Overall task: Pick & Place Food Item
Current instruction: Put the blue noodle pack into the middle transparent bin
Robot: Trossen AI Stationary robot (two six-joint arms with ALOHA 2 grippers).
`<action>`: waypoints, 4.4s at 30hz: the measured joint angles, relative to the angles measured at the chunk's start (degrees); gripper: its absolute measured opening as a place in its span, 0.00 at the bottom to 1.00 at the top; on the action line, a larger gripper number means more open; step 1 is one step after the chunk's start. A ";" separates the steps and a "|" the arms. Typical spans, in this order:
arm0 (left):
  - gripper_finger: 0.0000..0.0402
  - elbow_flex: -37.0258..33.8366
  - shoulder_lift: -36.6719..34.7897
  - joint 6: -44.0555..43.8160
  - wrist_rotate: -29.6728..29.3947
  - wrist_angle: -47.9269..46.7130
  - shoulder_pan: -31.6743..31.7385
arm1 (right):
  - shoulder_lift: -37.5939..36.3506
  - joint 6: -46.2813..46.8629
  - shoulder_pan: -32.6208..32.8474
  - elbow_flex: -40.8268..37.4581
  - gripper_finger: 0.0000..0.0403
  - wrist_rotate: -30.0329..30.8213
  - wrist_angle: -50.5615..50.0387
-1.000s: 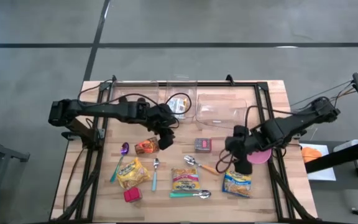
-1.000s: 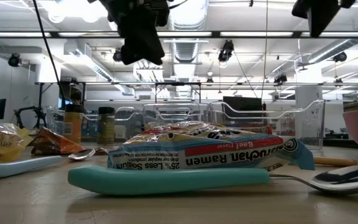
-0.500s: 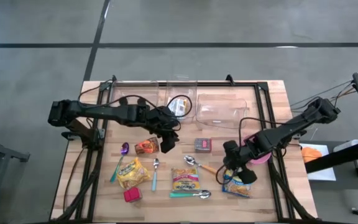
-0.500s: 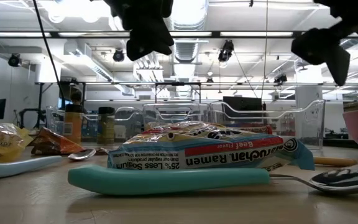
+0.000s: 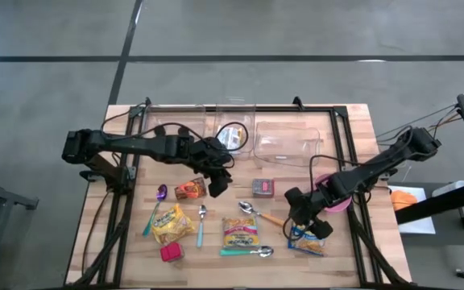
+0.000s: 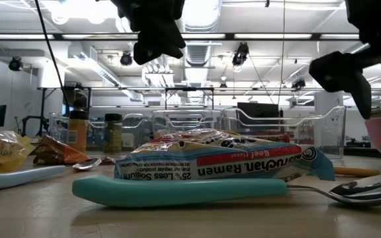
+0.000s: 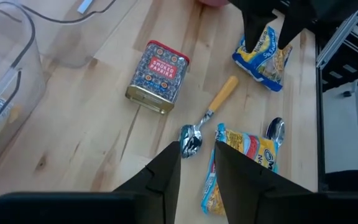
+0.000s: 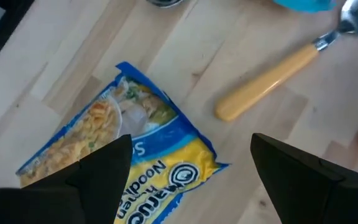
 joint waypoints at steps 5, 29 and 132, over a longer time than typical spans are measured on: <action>0.26 0.00 0.00 0.00 -0.13 0.12 0.00 | 3.11 0.88 -1.94 -0.60 0.67 -3.35 0.59; 0.26 0.00 0.00 0.00 1.21 -0.42 0.00 | 11.89 -3.45 -4.53 6.05 0.33 -3.41 -7.48; 0.26 -0.02 -6.12 6.22 -0.37 -4.03 0.15 | 7.10 1.64 -6.98 8.36 0.25 -3.94 -9.28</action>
